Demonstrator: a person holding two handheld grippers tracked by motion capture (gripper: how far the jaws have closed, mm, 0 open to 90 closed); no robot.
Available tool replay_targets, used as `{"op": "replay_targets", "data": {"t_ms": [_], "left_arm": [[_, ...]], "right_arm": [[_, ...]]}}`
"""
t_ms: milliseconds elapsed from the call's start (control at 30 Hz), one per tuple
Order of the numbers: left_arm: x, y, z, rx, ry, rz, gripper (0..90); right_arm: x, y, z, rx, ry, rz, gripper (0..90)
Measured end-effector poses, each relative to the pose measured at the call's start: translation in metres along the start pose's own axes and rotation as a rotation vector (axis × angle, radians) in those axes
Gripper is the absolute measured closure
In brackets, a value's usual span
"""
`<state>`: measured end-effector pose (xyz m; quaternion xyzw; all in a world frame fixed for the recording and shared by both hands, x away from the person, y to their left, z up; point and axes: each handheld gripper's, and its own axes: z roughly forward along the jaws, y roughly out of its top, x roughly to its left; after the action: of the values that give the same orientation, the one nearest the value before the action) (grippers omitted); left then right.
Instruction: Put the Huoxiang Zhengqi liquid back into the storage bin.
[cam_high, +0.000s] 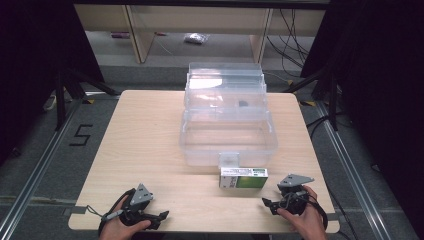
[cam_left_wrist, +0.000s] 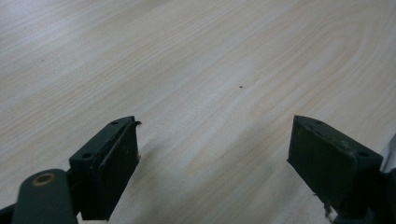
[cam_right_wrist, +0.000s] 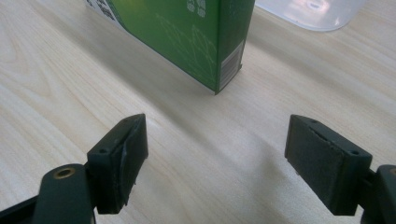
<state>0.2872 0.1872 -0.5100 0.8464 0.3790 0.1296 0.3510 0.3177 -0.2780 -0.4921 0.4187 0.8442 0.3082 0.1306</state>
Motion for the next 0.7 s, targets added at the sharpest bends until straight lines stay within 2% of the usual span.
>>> {"op": "replay_targets", "data": {"t_ms": [33,67,133,167,200,267,300,333,367,400,433,500,533,567,600,633,667,700], "left_arm": [[0.002,0.000,-0.002,0.018,-0.008,0.020,15.6],[0.001,0.000,-0.001,0.005,-0.007,0.002,15.8],[0.001,0.000,-0.001,0.003,-0.008,-0.002,16.1],[0.001,0.000,-0.001,0.008,-0.010,0.001,16.1],[0.001,0.000,-0.001,0.008,-0.011,0.003,16.0],[0.001,0.000,0.000,0.000,-0.006,-0.006,16.0],[0.002,0.000,-0.001,0.010,-0.007,0.008,16.0],[0.001,0.000,0.000,-0.001,-0.007,-0.007,16.0],[0.001,0.000,0.000,0.000,-0.010,-0.007,16.0],[0.001,0.000,0.000,0.005,-0.009,-0.005,16.0],[0.001,0.000,0.000,0.004,-0.009,-0.010,16.0],[0.001,0.000,0.000,0.006,-0.015,-0.018,16.0],[0.002,0.000,0.000,0.008,-0.018,-0.018,16.0],[0.001,0.000,0.000,0.003,-0.019,-0.024,16.0],[0.001,0.000,0.000,0.001,-0.020,-0.026,16.0],[0.001,0.000,0.000,0.000,-0.020,-0.028,16.0],[0.001,0.001,0.000,-0.001,-0.018,-0.029,16.0],[0.001,0.001,0.001,0.000,-0.018,-0.027,16.0]], "right_arm": [[0.000,0.000,0.000,0.001,0.004,0.001,22.4],[0.000,0.000,0.000,-0.009,-0.001,-0.001,22.6],[0.000,0.001,-0.001,-0.002,0.003,-0.003,23.2],[0.002,0.002,-0.004,0.018,0.013,0.039,23.7],[0.000,0.003,-0.004,-0.002,0.011,-0.001,23.6],[0.002,0.005,-0.007,0.021,0.015,0.030,23.9],[0.003,0.005,-0.007,0.019,0.020,0.035,23.9],[0.001,0.005,-0.006,0.002,0.012,-0.016,23.9],[0.001,0.006,-0.007,0.015,0.012,-0.028,23.9],[0.002,0.007,-0.008,0.020,0.019,-0.015,23.9],[0.002,0.007,-0.007,0.001,0.015,-0.033,23.7],[0.005,0.008,-0.008,0.009,0.019,-0.015,22.7],[0.005,0.009,-0.008,0.008,0.015,-0.025,22.0],[0.002,0.011,-0.009,0.006,0.002,-0.066,22.0],[0.002,0.011,-0.010,0.016,0.010,-0.053,22.0],[0.003,0.011,-0.010,0.001,0.009,-0.062,21.9],[0.005,0.011,-0.011,0.008,0.009,-0.030,21.8],[0.005,0.012,-0.014,0.028,0.019,-0.023,21.5]]}}
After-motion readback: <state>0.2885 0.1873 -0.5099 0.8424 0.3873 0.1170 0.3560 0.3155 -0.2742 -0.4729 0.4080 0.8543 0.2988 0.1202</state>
